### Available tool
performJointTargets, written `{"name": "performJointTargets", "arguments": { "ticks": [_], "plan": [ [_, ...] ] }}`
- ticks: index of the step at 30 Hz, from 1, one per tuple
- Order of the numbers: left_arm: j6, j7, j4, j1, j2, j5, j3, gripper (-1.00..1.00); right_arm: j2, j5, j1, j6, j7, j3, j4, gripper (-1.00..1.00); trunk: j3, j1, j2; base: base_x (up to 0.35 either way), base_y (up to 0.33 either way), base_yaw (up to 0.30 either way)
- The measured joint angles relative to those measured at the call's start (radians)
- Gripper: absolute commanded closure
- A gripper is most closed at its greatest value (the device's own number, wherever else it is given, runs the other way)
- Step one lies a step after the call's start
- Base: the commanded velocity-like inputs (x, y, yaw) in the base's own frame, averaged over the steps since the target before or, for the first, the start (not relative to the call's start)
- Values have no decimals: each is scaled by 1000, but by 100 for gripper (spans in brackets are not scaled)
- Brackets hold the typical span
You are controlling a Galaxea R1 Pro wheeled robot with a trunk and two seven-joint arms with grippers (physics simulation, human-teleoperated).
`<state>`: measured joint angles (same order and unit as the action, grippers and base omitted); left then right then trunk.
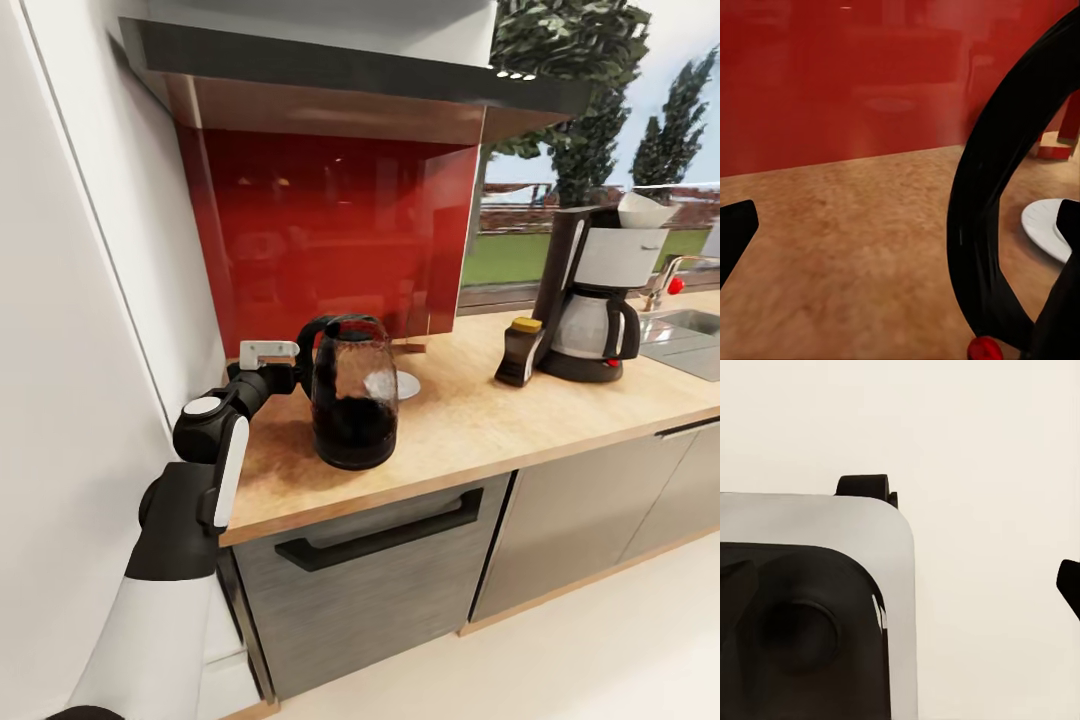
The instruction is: Set up a coffee station on the kitchen countertop: keep the coffee maker on the countertop, move the bottle of coffee from the kitchen shelf to the counter next to the coffee maker, place a paper coffee filter on top of the coffee maker, put the saucer next to the coffee maker with the coffee cup on the saucer, and place the electric kettle next to the coffee maker.
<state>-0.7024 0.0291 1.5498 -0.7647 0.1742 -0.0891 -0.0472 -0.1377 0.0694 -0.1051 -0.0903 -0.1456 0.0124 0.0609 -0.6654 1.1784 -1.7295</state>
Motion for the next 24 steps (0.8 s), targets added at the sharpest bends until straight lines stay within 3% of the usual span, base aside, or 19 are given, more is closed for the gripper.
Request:
{"name": "performJointTargets", "arguments": {
  "ticks": [24],
  "plan": [
    [1,0,0,0,0,-1,0,-100,0,0,0,0,0,0,0,-100,0,0,0,11,-22,0]
  ]
}}
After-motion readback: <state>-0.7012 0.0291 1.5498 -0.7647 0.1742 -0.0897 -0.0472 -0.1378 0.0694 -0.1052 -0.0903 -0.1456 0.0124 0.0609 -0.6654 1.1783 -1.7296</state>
